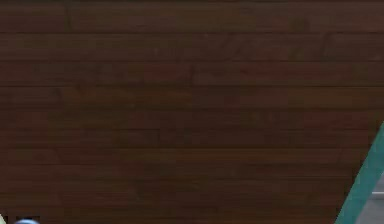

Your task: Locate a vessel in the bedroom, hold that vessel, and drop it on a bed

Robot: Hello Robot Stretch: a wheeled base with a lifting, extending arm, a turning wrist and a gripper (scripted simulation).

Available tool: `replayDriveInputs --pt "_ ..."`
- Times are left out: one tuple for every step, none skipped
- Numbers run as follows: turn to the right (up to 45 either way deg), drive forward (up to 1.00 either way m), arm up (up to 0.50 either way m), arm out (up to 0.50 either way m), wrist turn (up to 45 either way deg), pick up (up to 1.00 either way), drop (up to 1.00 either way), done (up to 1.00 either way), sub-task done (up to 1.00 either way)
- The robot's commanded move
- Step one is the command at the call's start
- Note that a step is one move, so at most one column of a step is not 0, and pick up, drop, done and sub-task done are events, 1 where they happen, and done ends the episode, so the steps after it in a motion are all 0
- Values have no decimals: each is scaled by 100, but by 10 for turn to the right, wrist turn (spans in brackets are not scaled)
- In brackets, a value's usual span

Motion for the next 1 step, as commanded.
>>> replayDriveInputs --pt "-450 0 0 0 0 0 0 0 0"
